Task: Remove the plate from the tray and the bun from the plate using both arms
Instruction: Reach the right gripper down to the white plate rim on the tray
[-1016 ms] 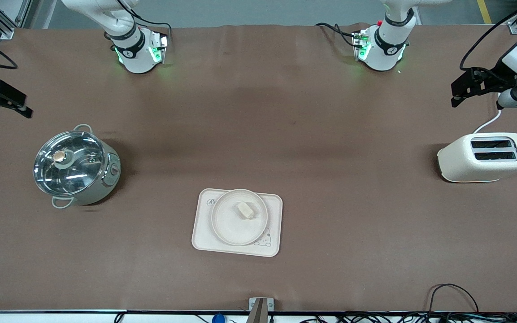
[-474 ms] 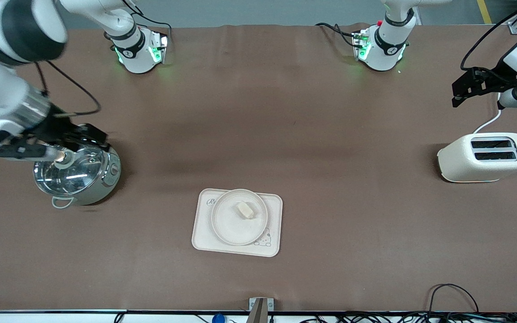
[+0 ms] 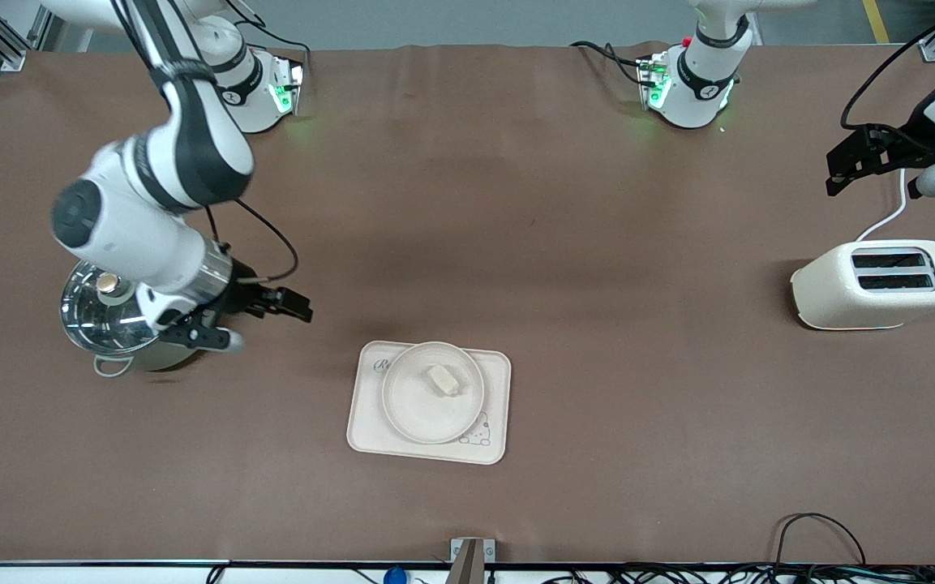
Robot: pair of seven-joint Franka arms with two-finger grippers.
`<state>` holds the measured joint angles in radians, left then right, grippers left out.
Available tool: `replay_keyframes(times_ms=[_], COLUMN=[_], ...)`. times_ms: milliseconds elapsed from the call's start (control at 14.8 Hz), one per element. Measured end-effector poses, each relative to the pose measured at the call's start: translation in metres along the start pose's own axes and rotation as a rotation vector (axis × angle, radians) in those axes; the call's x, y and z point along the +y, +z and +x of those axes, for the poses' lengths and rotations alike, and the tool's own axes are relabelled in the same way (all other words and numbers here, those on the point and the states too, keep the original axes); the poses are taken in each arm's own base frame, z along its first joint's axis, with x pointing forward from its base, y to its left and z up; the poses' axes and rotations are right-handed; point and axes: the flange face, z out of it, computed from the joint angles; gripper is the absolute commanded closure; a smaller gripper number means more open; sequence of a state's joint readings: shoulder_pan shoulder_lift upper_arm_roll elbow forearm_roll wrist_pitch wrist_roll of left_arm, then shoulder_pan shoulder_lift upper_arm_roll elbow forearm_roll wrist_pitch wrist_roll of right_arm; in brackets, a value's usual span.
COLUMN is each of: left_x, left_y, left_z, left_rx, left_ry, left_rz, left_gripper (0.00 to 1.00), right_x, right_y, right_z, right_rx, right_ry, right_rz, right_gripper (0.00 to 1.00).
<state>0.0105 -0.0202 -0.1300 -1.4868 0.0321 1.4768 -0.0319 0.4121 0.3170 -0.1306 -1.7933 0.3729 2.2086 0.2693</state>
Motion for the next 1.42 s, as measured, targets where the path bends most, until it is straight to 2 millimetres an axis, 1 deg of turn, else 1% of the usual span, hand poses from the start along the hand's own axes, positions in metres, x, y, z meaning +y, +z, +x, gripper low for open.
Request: replay_keyframes(times_ms=[135,339,474,610,745,880,1287,1422], left_x=[0.000,0.000,0.000,0.000,-0.001,-0.002,-0.003,-0.003], left_y=[0.000,0.000,0.000,0.000,0.000,0.000,0.000,0.000], left_z=[0.000,0.000,0.000,0.000,0.000,0.000,0.000,0.000], left_rx=[0.000,0.000,0.000,0.000,0.000,0.000,0.001,0.001], left_ry=[0.000,0.000,0.000,-0.001,-0.002,-0.004,-0.006,-0.006], left_rz=[0.000,0.000,0.000,0.000,0.000,0.000,0.000,0.000], left_gripper=[0.00,0.00,0.00,0.00,0.00,0.00,0.00,0.00], right_x=[-0.006,-0.019,-0.029,-0.036,-0.041,-0.044,-0.048,-0.049], right_y=[0.039,0.096,0.124,0.146,0.165,0.178,0.193,0.200], right_z=[0.005,0.001,-0.003,-0.002,-0.001,0.001,0.011,0.011], right_rx=[0.027,0.017,0.006,0.017,0.041,0.046,0.044,0.040], right_ry=[0.036,0.063,0.048,0.036,0.031,0.039,0.071,0.069], right_rz=[0.035,0.051,0.036,0.029,0.028,0.033,0.061,0.058], right_gripper=[0.00,0.01,0.03,0.07,0.12,0.20,0.39,0.48])
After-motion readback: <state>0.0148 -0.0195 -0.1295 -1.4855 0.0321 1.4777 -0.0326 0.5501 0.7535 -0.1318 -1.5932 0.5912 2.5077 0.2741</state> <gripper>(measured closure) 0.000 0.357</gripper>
